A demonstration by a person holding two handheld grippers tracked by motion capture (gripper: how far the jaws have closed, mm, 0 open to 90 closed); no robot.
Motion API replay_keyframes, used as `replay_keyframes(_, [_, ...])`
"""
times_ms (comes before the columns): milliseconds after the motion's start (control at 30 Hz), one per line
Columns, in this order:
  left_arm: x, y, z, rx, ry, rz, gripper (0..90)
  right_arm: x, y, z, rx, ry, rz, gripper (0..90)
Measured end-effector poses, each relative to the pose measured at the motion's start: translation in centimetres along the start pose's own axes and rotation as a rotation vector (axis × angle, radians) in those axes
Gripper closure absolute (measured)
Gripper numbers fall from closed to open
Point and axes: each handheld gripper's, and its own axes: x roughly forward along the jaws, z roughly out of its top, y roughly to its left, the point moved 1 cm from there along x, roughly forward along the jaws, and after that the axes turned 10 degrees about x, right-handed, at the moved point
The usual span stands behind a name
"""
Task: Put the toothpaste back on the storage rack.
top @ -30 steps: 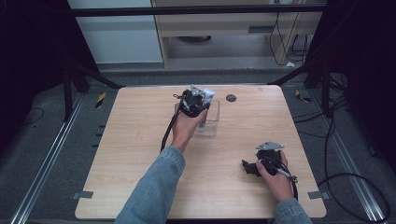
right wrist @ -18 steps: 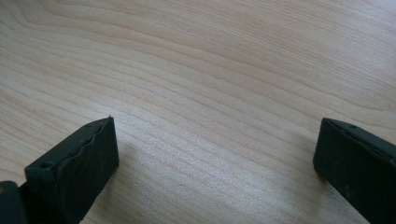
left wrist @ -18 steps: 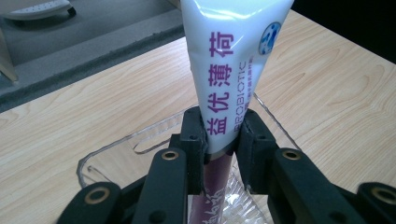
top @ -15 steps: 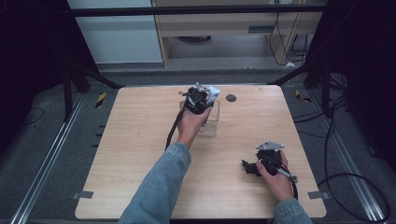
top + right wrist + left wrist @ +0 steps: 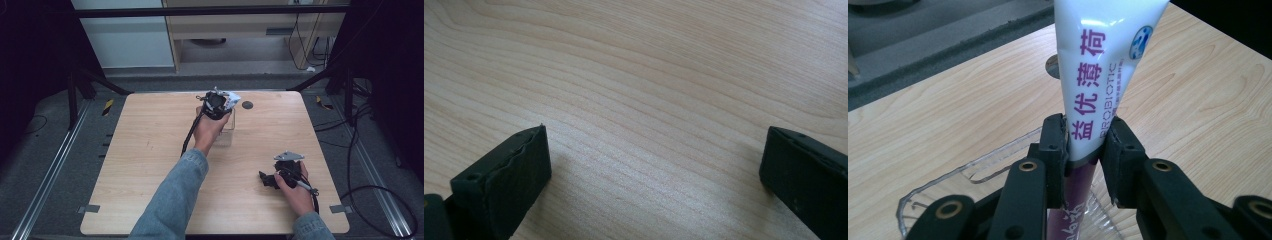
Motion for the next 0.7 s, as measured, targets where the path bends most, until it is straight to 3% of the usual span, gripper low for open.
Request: replay_keyframes(700, [0.32,0.02,-0.07,-0.01,0.019,-0.031,69.9,0.0,0.0,0.0,0.0,0.0,0.0,0.5])
